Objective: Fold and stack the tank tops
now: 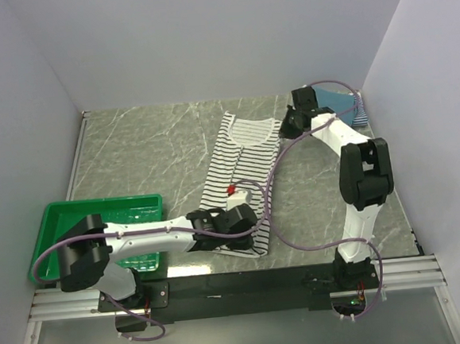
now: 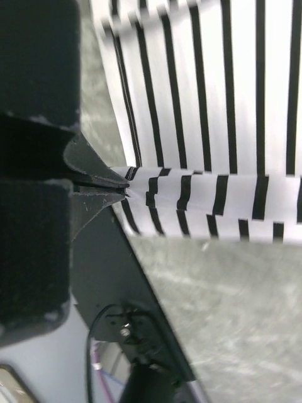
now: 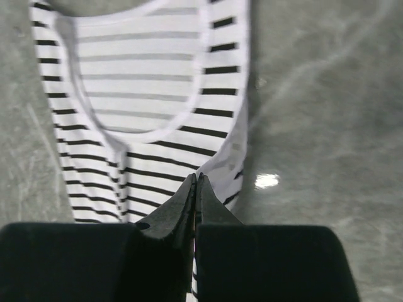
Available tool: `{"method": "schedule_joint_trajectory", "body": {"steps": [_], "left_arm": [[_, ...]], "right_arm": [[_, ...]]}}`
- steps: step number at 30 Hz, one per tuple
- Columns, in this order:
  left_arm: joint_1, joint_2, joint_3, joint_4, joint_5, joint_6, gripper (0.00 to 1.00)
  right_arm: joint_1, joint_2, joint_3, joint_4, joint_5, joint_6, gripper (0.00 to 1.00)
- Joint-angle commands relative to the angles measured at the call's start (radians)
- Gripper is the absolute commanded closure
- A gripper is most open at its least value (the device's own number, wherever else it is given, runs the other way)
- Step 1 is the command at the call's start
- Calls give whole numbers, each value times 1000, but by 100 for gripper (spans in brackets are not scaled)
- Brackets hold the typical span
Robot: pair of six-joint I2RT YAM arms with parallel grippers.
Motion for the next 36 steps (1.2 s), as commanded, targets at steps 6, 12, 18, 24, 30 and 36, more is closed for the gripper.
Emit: {"method": "schedule_joint_trajectory", "body": {"steps": [6,12,18,24,30,36], "left_arm": [[48,-91,-78,-91,-39,-89,99],[68,-120,-129,-114,-30,-109,99],[91,-151,-184,-121,-18,-113,99],[111,-163,-201,-138,-13,-104,100],[125,-161,-202,-155,-5,-89,99],[138,-177,-208,-167,-5,-86,99]], "right_arm": [[102,132,225,-20,56,13,100],[163,254,377,-66,63,13,100],[197,319,454,-87,72,12,100],[207,333,458,-74,72,15,100],[213,354,480,-75,72,12,100],[213,362,487,-58,72,10,100]]}}
